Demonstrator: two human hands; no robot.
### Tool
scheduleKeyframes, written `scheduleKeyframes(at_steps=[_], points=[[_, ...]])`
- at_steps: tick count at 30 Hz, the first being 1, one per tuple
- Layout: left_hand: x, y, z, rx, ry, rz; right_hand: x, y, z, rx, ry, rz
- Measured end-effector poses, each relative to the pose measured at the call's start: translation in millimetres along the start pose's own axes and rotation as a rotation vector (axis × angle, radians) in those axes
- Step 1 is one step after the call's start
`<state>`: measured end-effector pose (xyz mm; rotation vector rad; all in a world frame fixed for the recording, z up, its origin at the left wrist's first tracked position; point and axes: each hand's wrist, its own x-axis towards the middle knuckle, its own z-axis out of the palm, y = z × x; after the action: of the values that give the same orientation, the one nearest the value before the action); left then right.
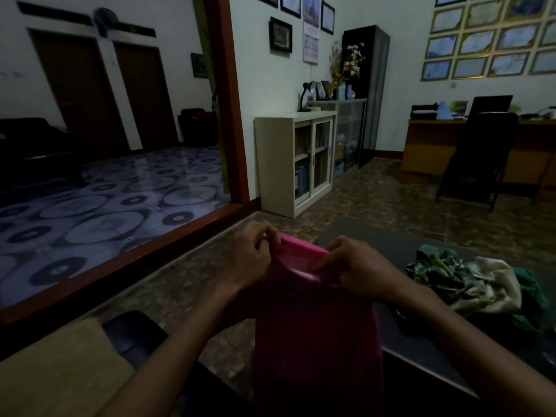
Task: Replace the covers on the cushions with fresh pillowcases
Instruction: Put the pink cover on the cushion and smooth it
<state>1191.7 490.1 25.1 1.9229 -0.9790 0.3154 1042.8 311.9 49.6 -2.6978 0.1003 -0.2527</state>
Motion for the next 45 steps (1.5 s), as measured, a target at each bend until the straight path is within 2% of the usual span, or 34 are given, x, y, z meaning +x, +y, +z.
scheduleKeyframes(at_steps=[4,6,8,11,14,17,20,22,24,25,27,29,30,35,38,40,43,45], points=[[-15,-4,17,-0.064,-0.153,-0.036,0,-2,-2,-0.019,0.09,0.095],[-23,-4,28,-0.104,-0.201,-0.074,-1,-5,1,-0.064,0.181,0.076],[-26,-5,39,-0.031,-0.202,-0.073,-1,-12,2,-0.149,0.223,0.038],[-27,-16,53,0.125,-0.115,-0.064,1,-19,4,-0.306,0.176,0.011],[-30,-33,59,0.254,0.028,-0.042,-3,-15,6,-0.413,0.035,0.045],[-39,-54,49,0.353,-0.054,-0.072,-13,-8,9,-0.462,-0.079,0.089],[-57,-78,38,0.4,-0.199,-0.154,-17,5,16,-0.457,-0.047,0.147],[-70,-85,31,0.401,-0.224,-0.285,-19,12,23,-0.418,-0.002,0.169],[-79,-90,28,0.5,-0.237,-0.476,-17,11,29,-0.319,0.088,0.18],[-83,-92,29,0.512,-0.293,-0.59,-16,7,31,-0.262,0.148,0.179],[-87,-91,32,0.288,-0.369,-0.838,-11,-1,35,-0.204,0.207,0.163],[-81,-83,31,-0.087,-0.317,-1.06,-9,-5,38,-0.227,0.153,0.147],[-73,-82,29,-0.193,-0.264,-1.089,-9,-4,40,-0.253,0.106,0.149],[-30,-78,12,-0.437,0.148,-0.835,-15,10,53,-0.441,-0.19,0.203],[-24,-72,13,-0.316,0.165,-0.627,-17,11,47,-0.413,-0.278,0.194],[-24,-68,15,-0.188,0.147,-0.491,-17,10,44,-0.327,-0.158,0.139],[-21,-58,14,-0.147,0.073,-0.291,-15,4,47,-0.115,0.195,0.079],[-17,-47,12,-0.166,0.0,-0.176,-11,1,48,0.03,0.279,0.08]])
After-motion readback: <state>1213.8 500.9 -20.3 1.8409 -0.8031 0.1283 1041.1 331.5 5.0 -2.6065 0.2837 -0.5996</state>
